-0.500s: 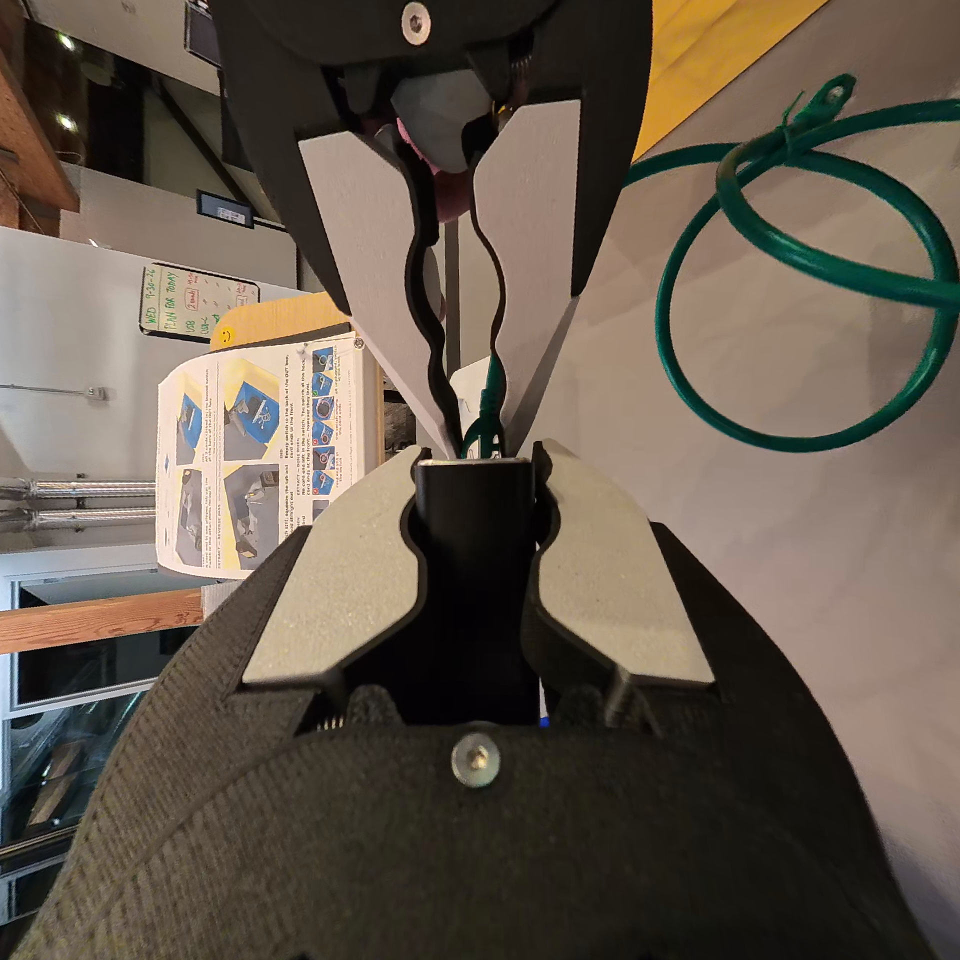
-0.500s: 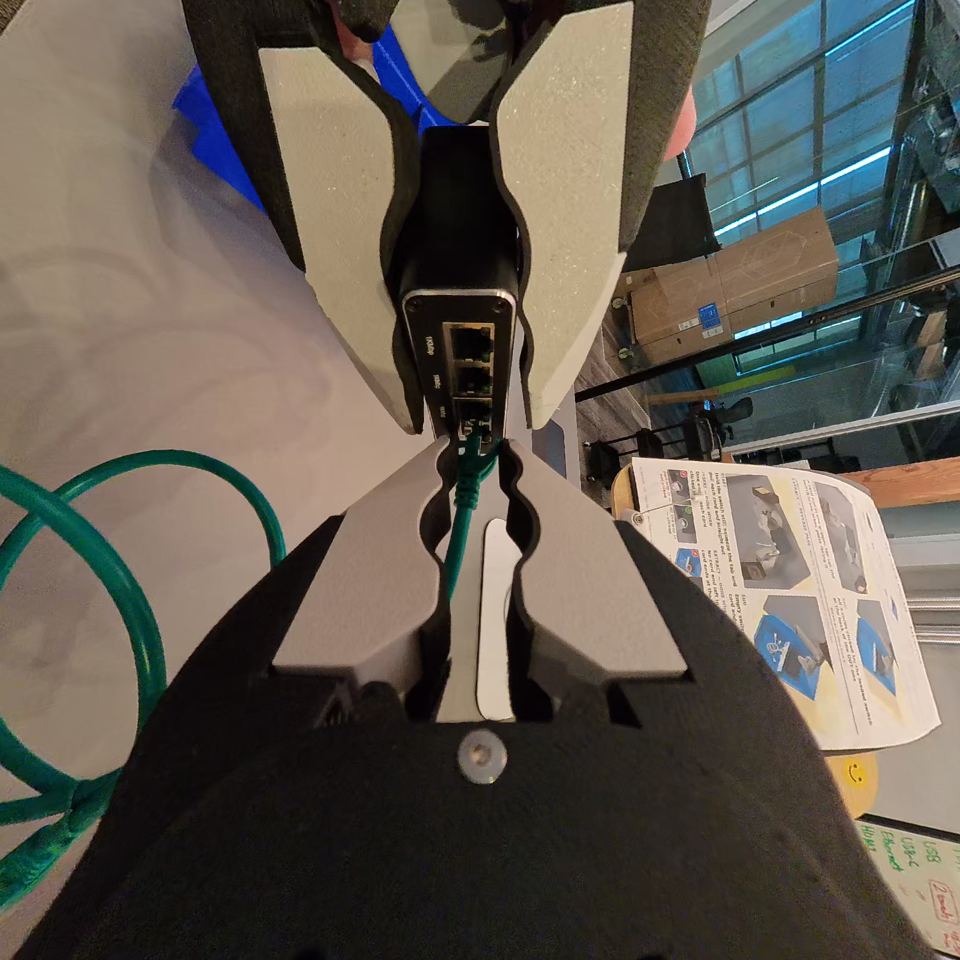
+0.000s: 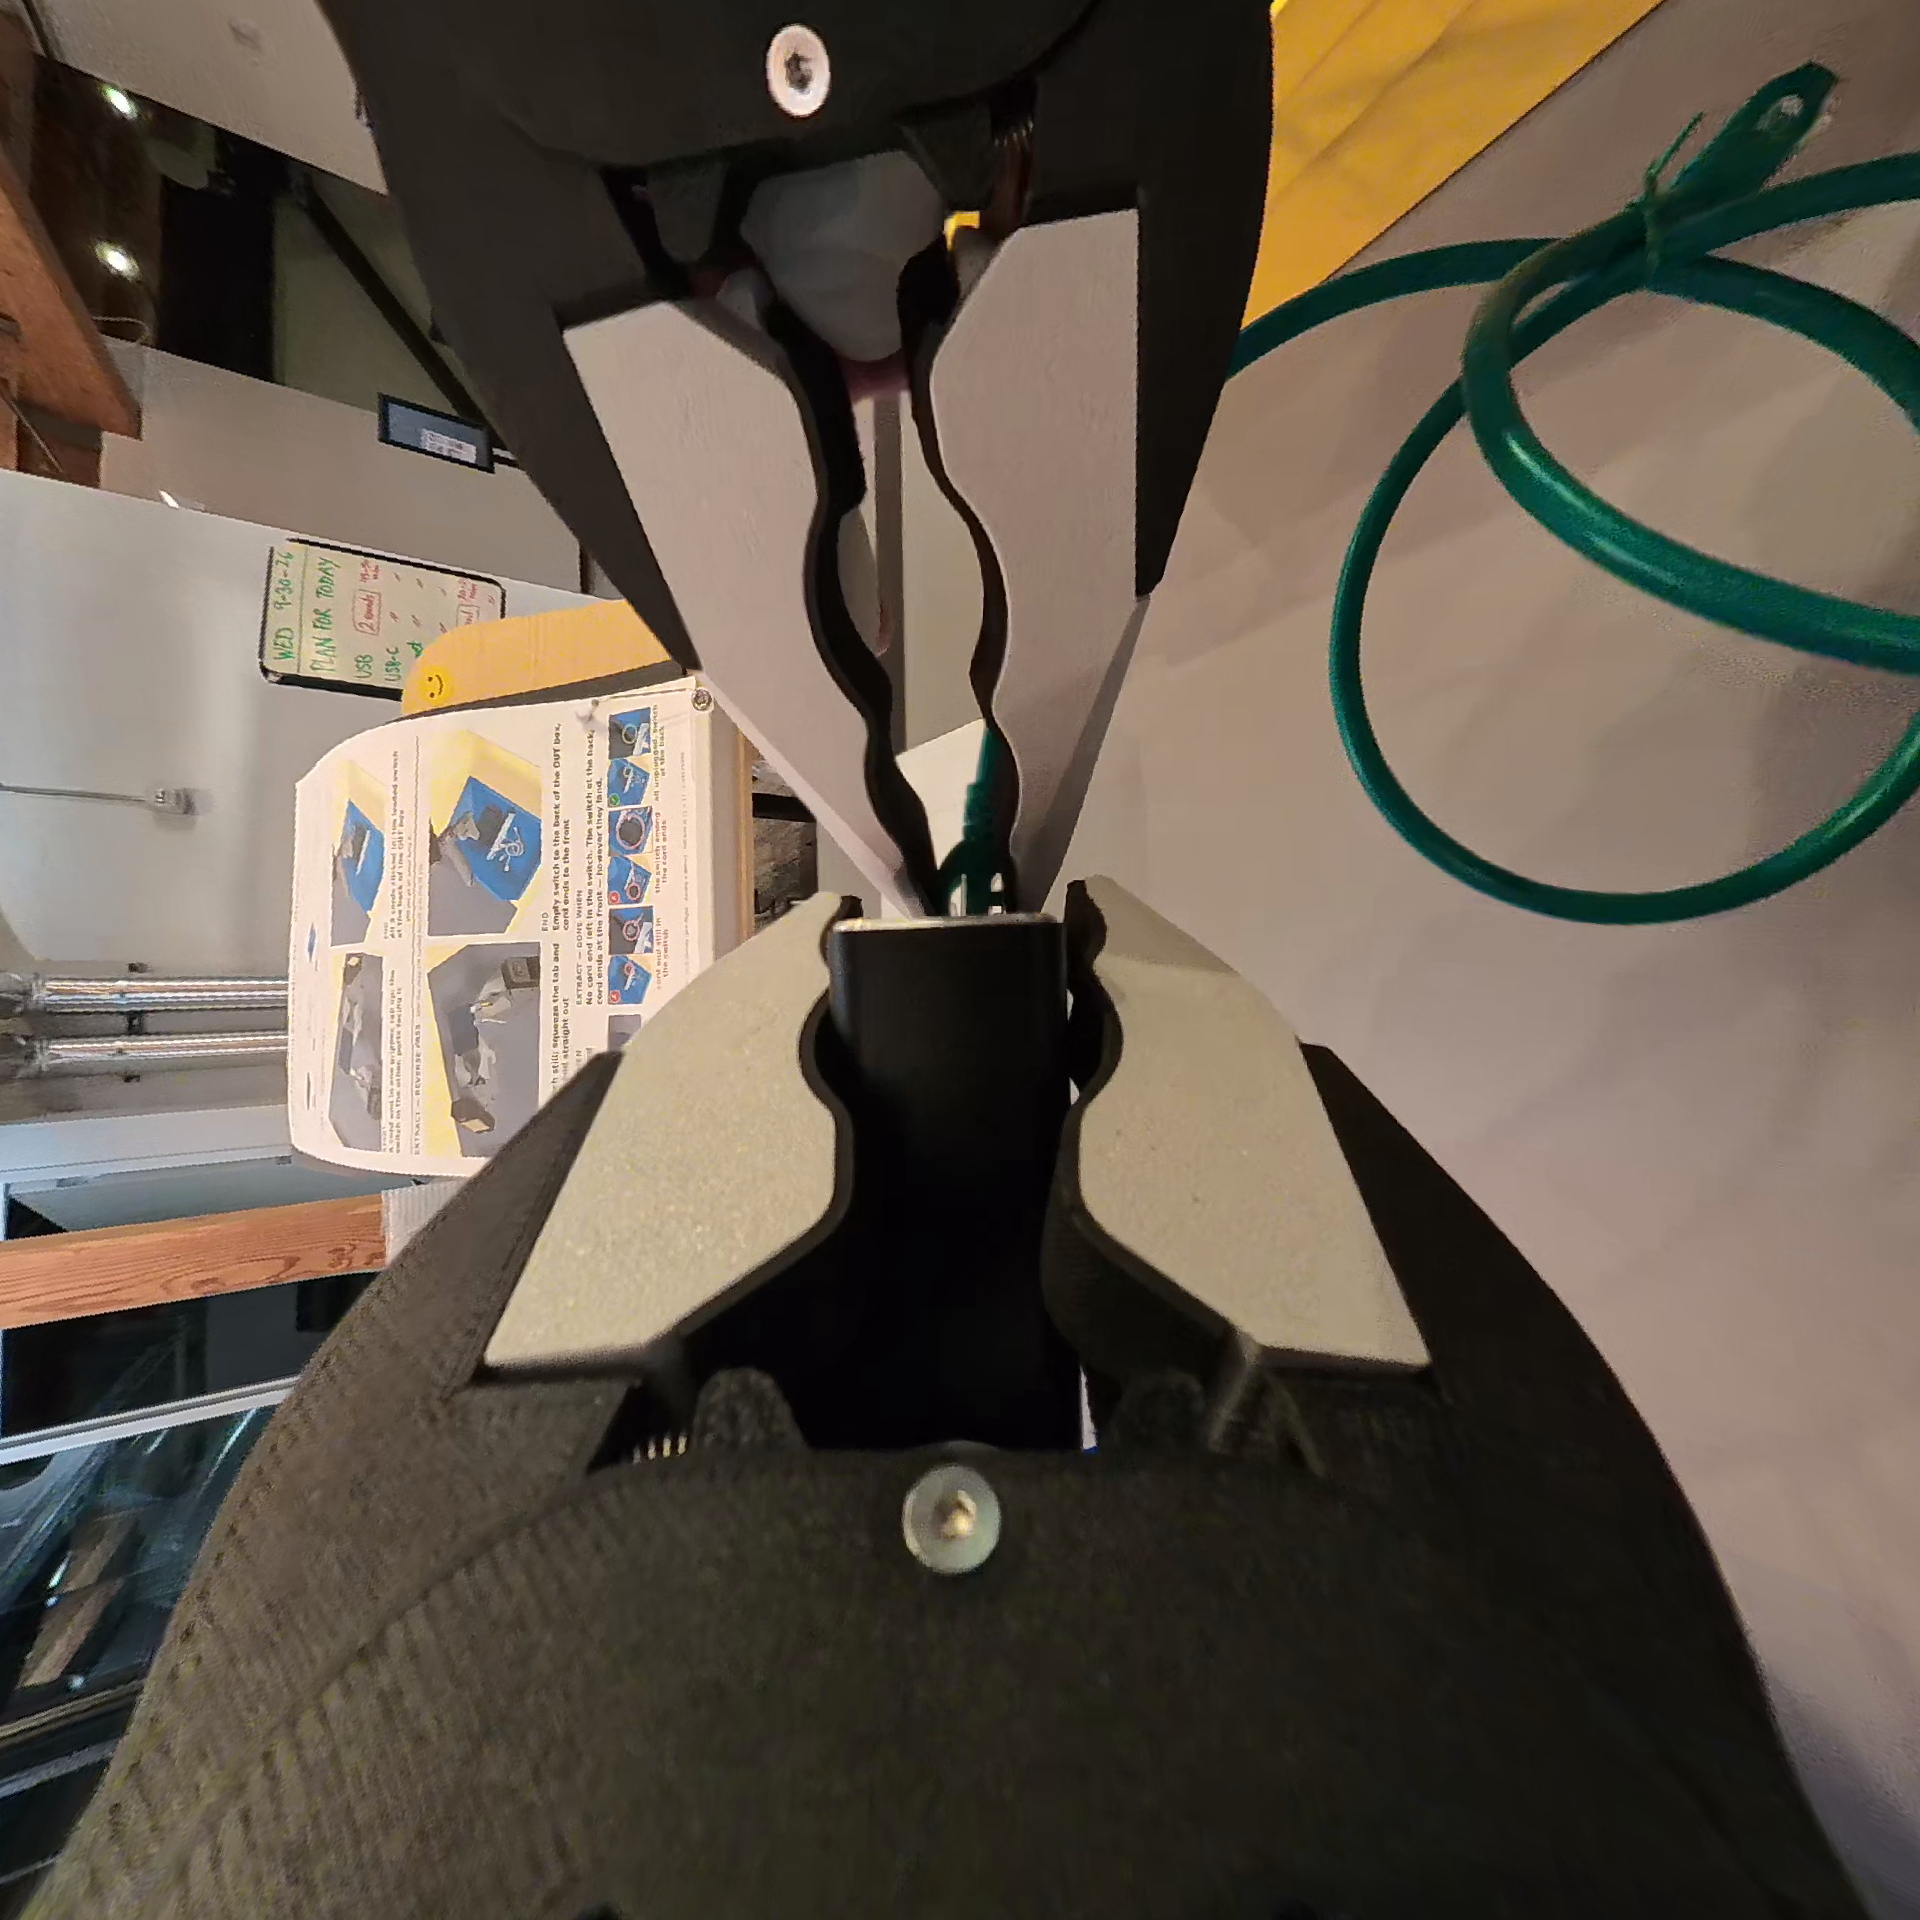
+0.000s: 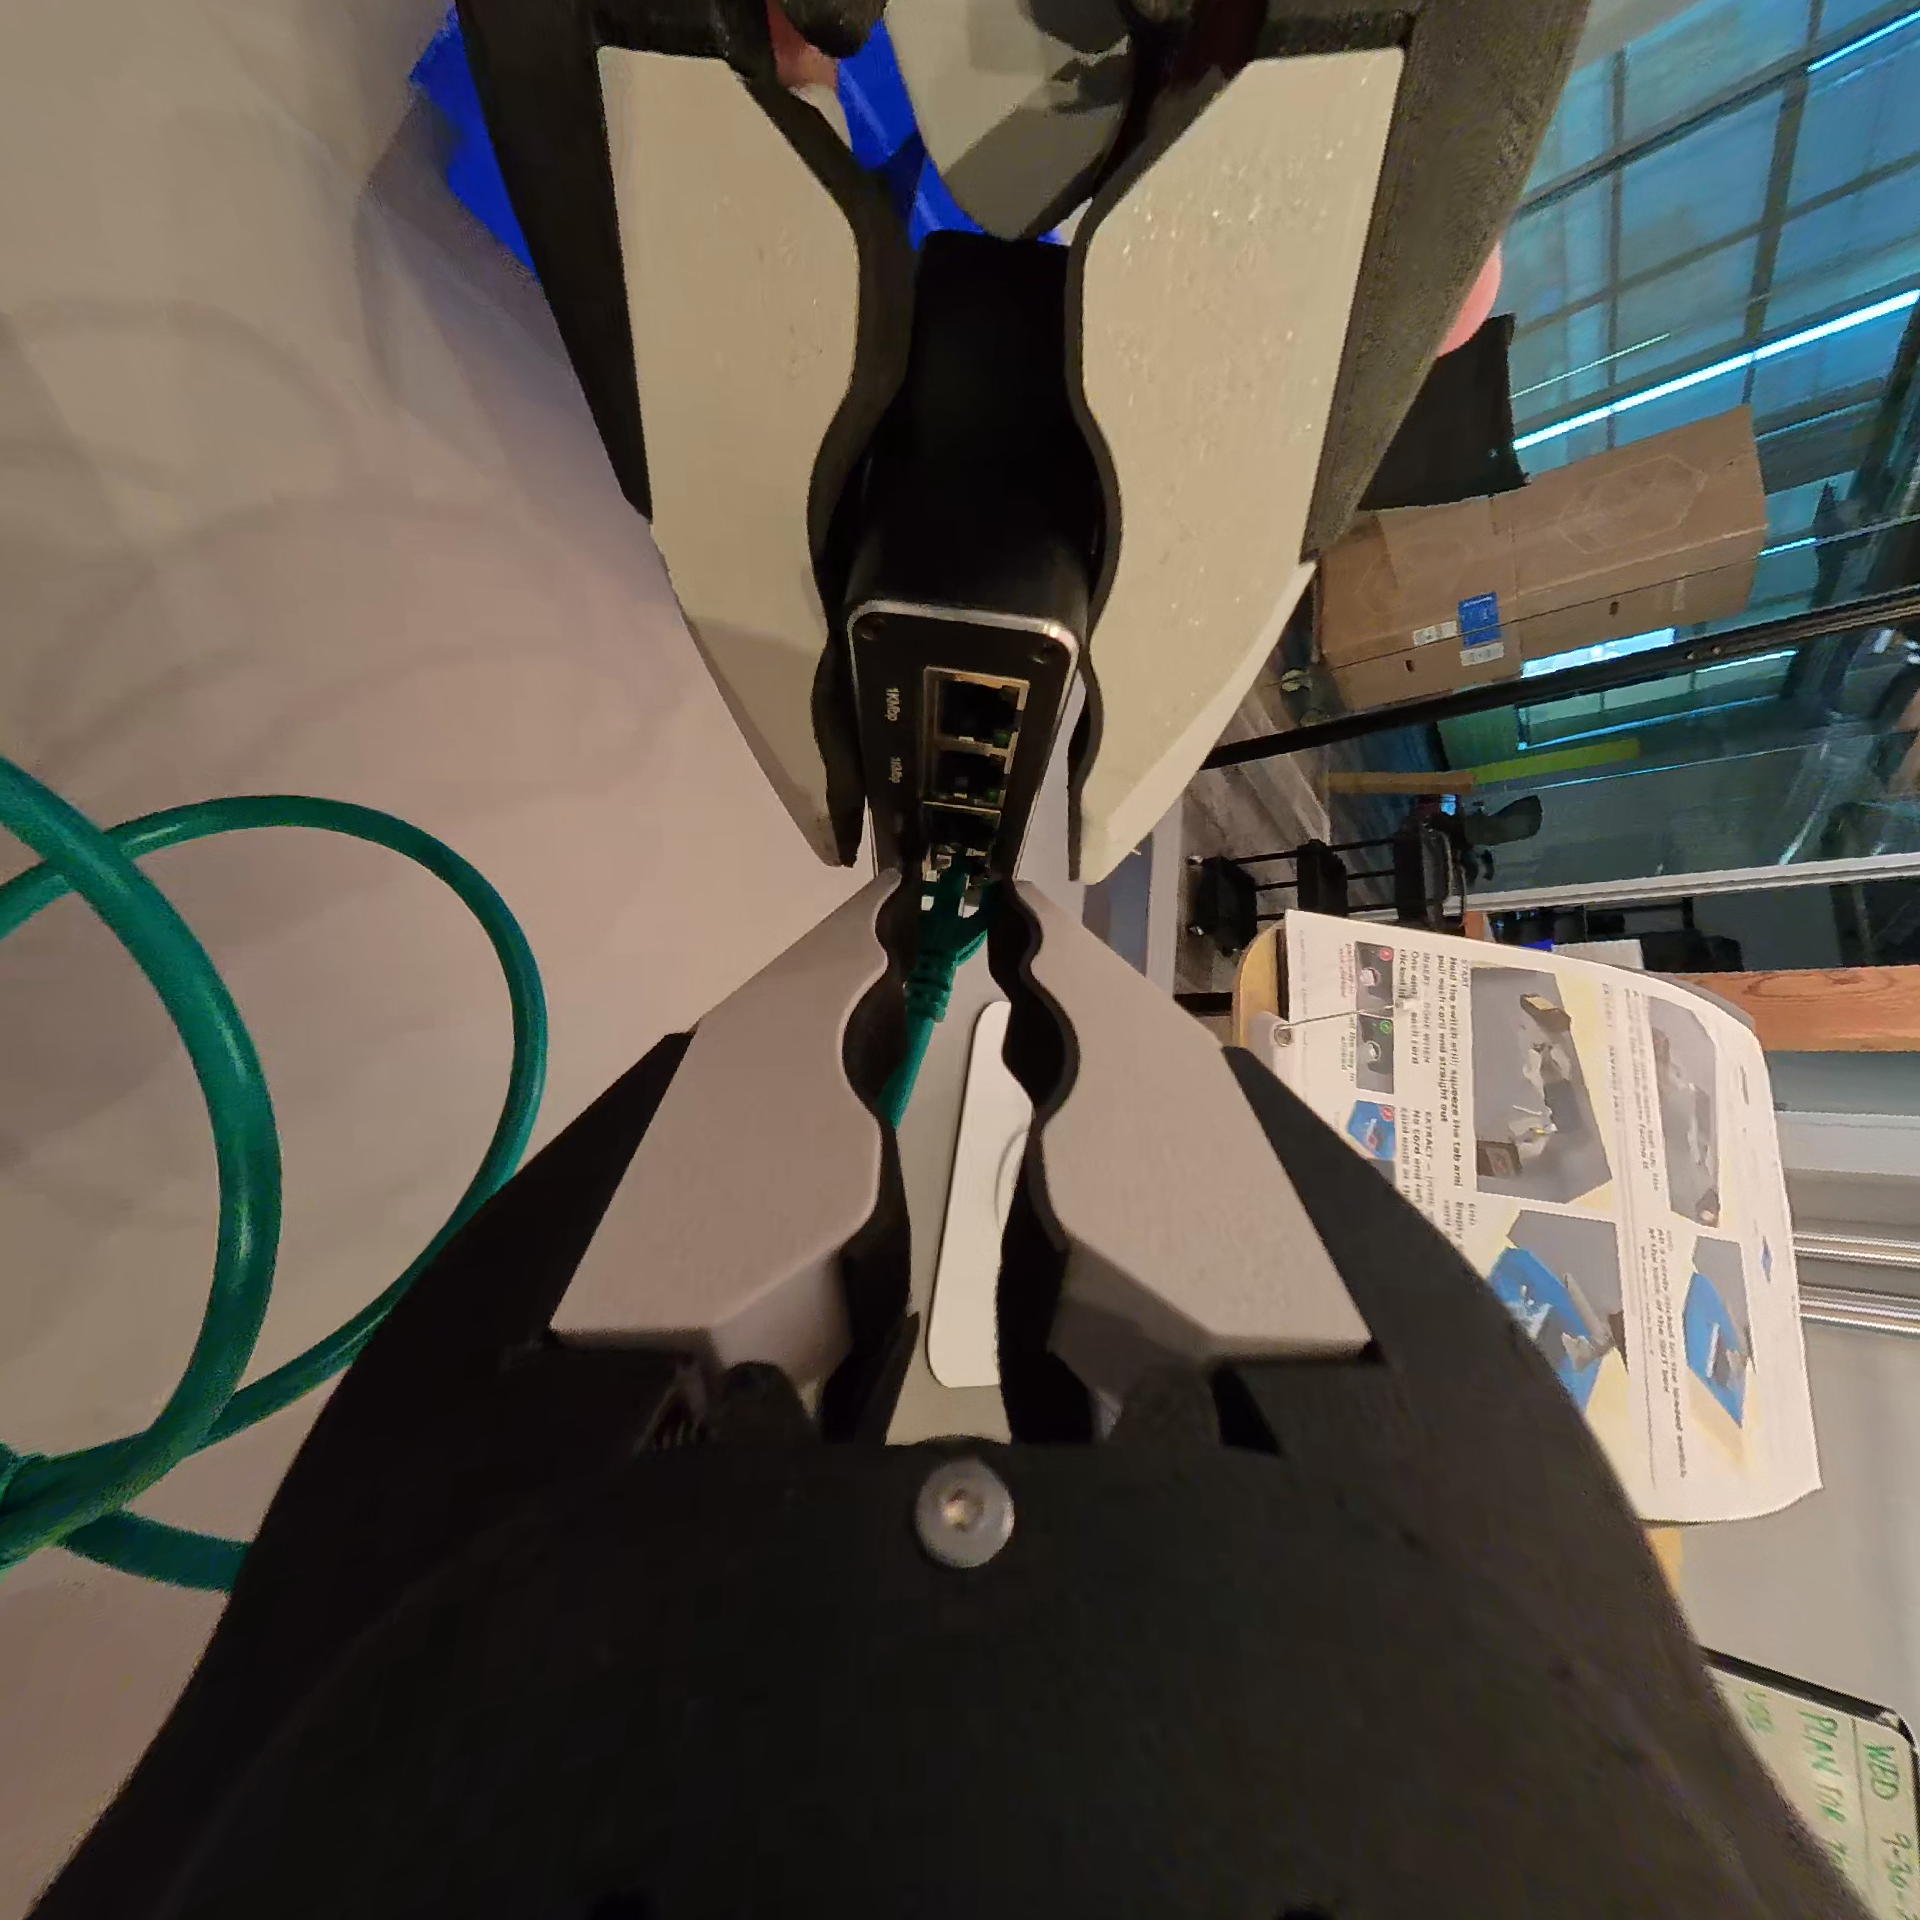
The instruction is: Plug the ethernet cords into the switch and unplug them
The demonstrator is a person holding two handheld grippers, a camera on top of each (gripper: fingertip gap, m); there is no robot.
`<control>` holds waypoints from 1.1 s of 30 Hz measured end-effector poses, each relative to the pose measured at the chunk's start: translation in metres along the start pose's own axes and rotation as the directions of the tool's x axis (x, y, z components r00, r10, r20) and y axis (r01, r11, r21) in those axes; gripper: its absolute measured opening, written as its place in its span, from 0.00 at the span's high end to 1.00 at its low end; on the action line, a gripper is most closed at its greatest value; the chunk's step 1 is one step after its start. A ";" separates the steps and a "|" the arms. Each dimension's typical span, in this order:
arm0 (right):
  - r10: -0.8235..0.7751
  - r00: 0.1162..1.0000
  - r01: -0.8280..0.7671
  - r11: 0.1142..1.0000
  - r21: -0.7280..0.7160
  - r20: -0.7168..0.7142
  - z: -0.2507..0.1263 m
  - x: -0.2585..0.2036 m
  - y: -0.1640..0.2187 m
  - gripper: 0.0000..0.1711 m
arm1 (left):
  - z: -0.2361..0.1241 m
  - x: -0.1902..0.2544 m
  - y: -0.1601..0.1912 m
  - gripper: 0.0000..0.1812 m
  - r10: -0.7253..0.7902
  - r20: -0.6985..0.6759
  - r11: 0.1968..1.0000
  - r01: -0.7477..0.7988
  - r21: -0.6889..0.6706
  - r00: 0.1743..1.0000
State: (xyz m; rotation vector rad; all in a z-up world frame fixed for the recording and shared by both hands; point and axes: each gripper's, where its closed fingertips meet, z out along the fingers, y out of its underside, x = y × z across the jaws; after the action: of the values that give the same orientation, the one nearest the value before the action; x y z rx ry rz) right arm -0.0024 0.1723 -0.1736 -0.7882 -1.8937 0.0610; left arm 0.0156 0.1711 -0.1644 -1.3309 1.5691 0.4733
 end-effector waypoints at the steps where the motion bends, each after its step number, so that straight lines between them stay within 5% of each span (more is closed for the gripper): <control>1: -0.002 1.000 0.002 1.000 -0.005 0.009 -0.001 -0.001 0.000 0.95 | 0.000 0.001 -0.001 0.80 -0.002 -0.001 1.000 0.002 0.006 1.000; 21: 0.075 0.995 -0.073 0.997 0.032 -0.069 0.000 0.013 -0.002 0.94 | -0.002 -0.012 0.002 0.79 -0.017 0.062 1.000 0.016 0.018 0.998; 33: 0.107 0.991 -0.101 0.992 0.077 -0.076 -0.009 0.016 -0.005 0.94 | -0.001 -0.017 0.032 0.64 -0.115 0.043 0.993 0.113 0.034 0.992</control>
State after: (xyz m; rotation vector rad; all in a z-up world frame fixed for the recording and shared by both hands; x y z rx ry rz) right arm -0.0019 0.1746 -0.1544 -0.8271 -1.7638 0.1605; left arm -0.0151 0.1891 -0.1587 -1.3685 1.4493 0.4033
